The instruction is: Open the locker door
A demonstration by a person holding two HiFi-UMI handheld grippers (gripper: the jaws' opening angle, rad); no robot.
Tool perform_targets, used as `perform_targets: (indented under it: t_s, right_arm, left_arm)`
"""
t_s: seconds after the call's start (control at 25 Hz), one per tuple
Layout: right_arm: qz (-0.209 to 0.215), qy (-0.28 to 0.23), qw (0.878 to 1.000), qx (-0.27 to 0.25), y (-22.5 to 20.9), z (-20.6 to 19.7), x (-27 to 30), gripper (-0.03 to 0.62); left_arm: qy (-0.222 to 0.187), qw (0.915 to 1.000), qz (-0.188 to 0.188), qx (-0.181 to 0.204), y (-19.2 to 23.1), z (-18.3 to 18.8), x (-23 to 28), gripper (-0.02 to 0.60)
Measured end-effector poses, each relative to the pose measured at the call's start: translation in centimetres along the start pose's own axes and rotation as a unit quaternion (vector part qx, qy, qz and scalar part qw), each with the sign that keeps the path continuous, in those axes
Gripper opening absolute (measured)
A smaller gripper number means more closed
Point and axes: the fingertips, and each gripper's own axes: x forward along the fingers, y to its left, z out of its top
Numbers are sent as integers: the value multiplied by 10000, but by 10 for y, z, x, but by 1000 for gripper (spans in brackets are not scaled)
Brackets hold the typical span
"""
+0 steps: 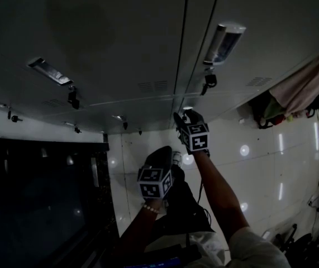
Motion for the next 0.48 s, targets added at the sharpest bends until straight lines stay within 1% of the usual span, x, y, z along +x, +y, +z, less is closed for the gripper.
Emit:
perform_targets:
  t_s: [0.12, 0.36, 0.44, 0.48]
  right_arm:
    - [-73, 45, 9999, -83, 1, -2, -2, 235]
    - [-205, 41, 9997, -103, 8, -12, -17, 233]
    - [-271, 19, 9995, -135, 11, -18, -26, 216]
    - [-308, -6, 9994, -146, 11, -21, -30, 195]
  left_arm:
    - [59, 10000, 20, -70, 3, -8, -4, -2]
    - [74, 9999, 58, -87, 5, -15, -13, -2]
    - [81, 9999, 9, -122, 1, -18, -13, -2]
    - [79, 9999, -16, -130, -2, -18, -13, -2]
